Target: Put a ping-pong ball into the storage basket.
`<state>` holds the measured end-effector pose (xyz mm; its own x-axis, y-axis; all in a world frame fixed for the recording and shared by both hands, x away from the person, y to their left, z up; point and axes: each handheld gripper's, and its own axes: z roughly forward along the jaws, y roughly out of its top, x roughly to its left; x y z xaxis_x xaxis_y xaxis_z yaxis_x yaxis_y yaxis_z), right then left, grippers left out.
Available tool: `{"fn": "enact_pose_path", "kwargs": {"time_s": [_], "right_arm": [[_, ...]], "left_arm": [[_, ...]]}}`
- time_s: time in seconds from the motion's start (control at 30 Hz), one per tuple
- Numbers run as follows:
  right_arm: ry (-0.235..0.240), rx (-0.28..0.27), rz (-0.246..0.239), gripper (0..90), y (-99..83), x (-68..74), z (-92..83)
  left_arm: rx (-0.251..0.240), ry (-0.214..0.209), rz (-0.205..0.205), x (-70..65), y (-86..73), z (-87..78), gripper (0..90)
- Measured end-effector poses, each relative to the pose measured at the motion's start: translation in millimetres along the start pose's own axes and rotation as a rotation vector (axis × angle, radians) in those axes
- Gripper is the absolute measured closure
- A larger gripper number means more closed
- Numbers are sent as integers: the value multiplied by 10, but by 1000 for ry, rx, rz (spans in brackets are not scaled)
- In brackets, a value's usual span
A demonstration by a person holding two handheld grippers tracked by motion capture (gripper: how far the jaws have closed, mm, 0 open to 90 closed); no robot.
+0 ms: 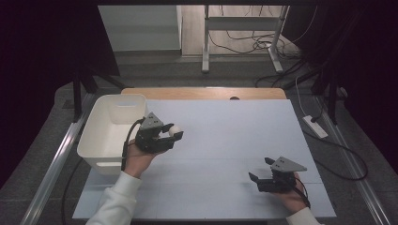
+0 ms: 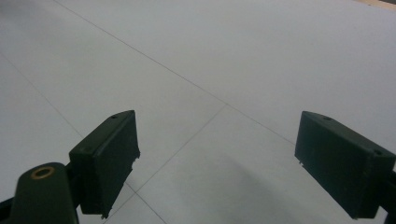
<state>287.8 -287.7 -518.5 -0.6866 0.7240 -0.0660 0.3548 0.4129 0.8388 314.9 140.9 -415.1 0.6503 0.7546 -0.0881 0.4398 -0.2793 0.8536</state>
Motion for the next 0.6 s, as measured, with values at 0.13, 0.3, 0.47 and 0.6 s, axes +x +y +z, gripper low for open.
{"fn": "enact_pose_path", "kwargs": {"time_s": [0.13, 0.3, 0.47, 0.6], "right_arm": [[0, -1, 0, 134, 0, -1, 1], [1, -1, 0, 135, -1, 1, 4], [1, -1, -1, 135, -1, 2, 3], [1, 0, -2, 134, -2, 2, 2]], "left_arm": [[-7, 5, -3, 12, 1, -18, 505], [-9, 9, -6, 18, -2, -27, 505], [-12, 11, -7, 23, -4, -33, 505], [-14, 14, -10, 36, -5, -48, 505]]}}
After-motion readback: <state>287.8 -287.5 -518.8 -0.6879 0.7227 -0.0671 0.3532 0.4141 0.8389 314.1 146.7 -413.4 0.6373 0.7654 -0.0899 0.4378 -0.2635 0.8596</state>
